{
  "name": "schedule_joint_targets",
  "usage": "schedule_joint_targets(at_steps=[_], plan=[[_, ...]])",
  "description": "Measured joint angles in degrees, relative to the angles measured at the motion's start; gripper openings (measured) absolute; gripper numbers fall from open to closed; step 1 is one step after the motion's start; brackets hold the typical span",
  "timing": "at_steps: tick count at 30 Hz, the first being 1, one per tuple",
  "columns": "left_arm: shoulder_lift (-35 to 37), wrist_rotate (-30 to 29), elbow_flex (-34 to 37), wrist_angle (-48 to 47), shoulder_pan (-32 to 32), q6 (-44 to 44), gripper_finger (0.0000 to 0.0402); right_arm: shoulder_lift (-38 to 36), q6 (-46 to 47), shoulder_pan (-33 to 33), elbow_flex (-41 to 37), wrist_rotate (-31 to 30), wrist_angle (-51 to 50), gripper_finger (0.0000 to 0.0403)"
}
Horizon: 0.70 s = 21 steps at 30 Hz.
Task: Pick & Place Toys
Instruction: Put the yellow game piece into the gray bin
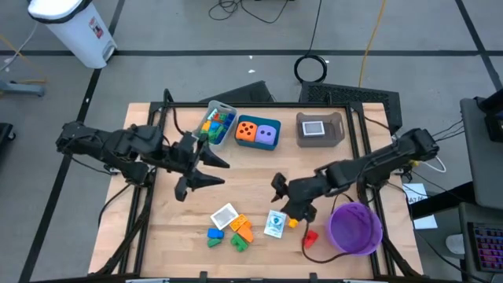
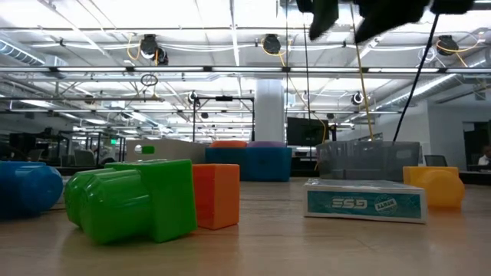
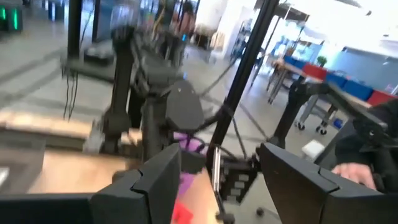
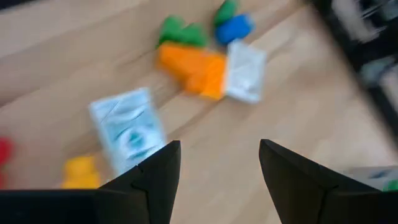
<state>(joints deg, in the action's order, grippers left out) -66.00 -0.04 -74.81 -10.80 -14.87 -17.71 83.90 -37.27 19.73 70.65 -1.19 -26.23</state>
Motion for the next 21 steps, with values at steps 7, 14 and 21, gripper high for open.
schedule_joint_targets(at_steps=[7,14,21], plan=[[-0.57,-0.01,0.02,-7.02,-0.26,-5.35,0.0227,2.9,-1.25,-0.22,0.0,9.18,-8.79,0.021],[-1.49,-0.03,0.07,-7.33,-0.15,-5.34,0.0227,7.03,-2.21,-1.38,0.02,16.52,-13.06,0.021],[-1.51,-1.76,0.07,-7.49,-0.13,-4.97,0.0227,12.63,-6.79,-1.36,-0.02,16.35,-14.51,0.021]])
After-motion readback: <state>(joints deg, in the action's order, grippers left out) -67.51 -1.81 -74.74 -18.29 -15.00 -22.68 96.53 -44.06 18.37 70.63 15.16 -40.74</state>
